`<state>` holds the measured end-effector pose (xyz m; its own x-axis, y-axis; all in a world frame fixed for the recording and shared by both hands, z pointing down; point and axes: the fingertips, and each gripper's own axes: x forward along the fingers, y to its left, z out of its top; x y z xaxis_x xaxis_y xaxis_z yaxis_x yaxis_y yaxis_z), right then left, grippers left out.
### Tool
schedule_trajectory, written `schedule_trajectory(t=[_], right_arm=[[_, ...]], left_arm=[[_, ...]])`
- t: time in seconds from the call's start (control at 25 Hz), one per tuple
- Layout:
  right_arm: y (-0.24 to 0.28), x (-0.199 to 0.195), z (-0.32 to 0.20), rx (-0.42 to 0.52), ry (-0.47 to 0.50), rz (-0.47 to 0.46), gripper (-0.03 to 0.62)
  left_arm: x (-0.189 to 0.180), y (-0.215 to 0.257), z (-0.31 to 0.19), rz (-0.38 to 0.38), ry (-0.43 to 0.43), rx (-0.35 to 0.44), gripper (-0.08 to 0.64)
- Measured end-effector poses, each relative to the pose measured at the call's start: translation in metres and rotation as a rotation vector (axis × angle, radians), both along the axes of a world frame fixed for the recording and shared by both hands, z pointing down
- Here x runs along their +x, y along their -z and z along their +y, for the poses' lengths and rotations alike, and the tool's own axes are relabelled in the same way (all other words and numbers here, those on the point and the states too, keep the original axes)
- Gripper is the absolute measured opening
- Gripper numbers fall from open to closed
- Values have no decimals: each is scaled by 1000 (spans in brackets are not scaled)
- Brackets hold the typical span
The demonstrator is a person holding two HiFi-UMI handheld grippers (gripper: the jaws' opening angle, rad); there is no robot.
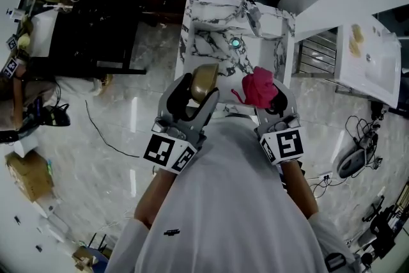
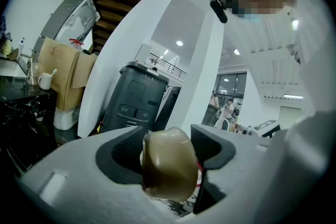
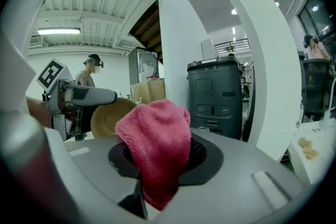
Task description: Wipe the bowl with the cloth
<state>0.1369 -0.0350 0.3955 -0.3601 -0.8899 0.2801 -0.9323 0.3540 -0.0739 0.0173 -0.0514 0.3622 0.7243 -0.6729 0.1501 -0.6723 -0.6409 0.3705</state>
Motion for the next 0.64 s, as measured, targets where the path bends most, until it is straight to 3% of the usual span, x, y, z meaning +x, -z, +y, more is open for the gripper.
schedule_trajectory(t=[0.64], right_arm=[[-2,-2,10,-20,17,3,121]], left_arm=[[-3,-1,16,14,22,3,291]])
